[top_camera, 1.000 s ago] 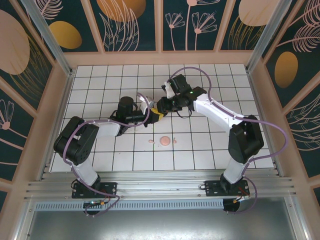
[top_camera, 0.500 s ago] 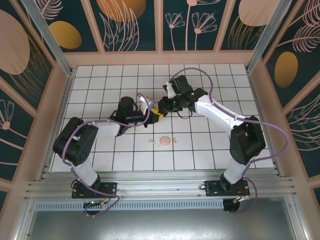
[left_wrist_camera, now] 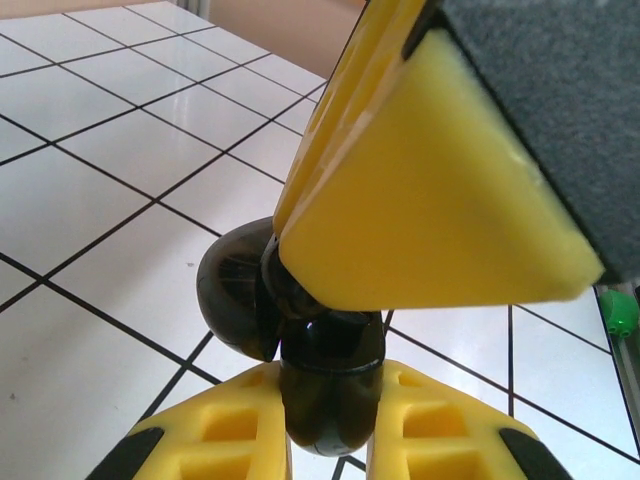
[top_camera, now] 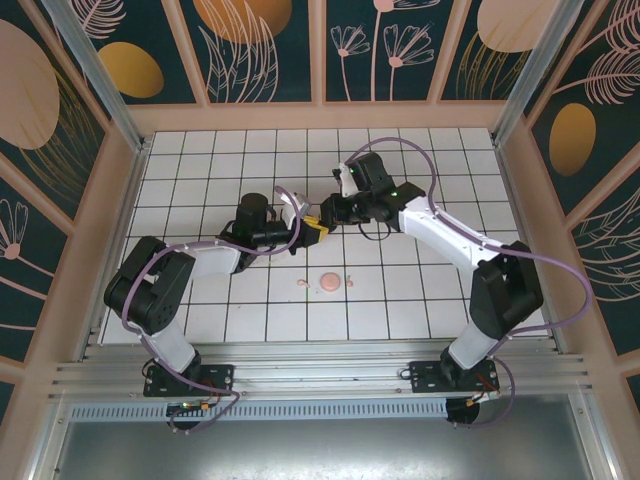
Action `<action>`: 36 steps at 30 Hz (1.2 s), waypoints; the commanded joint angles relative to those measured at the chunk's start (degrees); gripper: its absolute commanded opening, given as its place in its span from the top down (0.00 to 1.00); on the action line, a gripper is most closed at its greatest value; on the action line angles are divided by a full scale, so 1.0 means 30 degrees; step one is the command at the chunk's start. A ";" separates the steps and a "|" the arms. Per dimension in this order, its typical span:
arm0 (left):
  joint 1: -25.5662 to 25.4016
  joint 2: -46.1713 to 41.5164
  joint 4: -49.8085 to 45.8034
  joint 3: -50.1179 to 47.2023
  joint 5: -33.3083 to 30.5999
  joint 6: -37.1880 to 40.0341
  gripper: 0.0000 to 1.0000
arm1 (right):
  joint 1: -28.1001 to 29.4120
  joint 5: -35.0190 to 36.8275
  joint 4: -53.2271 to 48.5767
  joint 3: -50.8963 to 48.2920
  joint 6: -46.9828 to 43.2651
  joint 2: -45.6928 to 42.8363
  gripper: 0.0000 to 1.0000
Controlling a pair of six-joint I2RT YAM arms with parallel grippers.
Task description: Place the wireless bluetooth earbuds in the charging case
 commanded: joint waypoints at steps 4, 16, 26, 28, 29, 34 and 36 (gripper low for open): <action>0.0027 -0.0896 0.2397 -0.0218 0.0070 -0.0209 0.95 | -0.0308 0.0053 0.0398 -0.1074 0.0316 -0.1020 0.81; 0.0027 -0.0892 0.4138 -0.0637 -0.0053 -0.1187 0.95 | -0.0718 -0.0752 0.3109 -0.3043 0.0820 -0.2695 0.81; 0.0034 -0.0833 0.4266 -0.0724 -0.0132 -0.1038 0.95 | -0.0931 -0.1211 0.3725 -0.3323 0.0914 -0.3215 0.79; 0.0049 -0.0863 0.3900 -0.0723 -0.0207 -0.0681 0.95 | -0.0931 -0.1226 0.3582 -0.3267 0.0858 -0.3351 0.79; 0.0012 -0.0891 0.3714 -0.0752 -0.0277 -0.0392 0.95 | -0.0916 -0.1248 0.3558 -0.3262 0.0826 -0.3514 0.78; -0.0003 -0.0980 0.2607 -0.0724 -0.0646 0.1301 0.95 | -0.0916 -0.1022 0.2804 -0.2706 0.0610 -0.3970 0.75; -0.0003 -0.0980 0.2128 -0.0636 -0.0791 0.1756 0.94 | -0.0931 -0.0612 0.2015 -0.2241 0.0514 -0.3957 0.74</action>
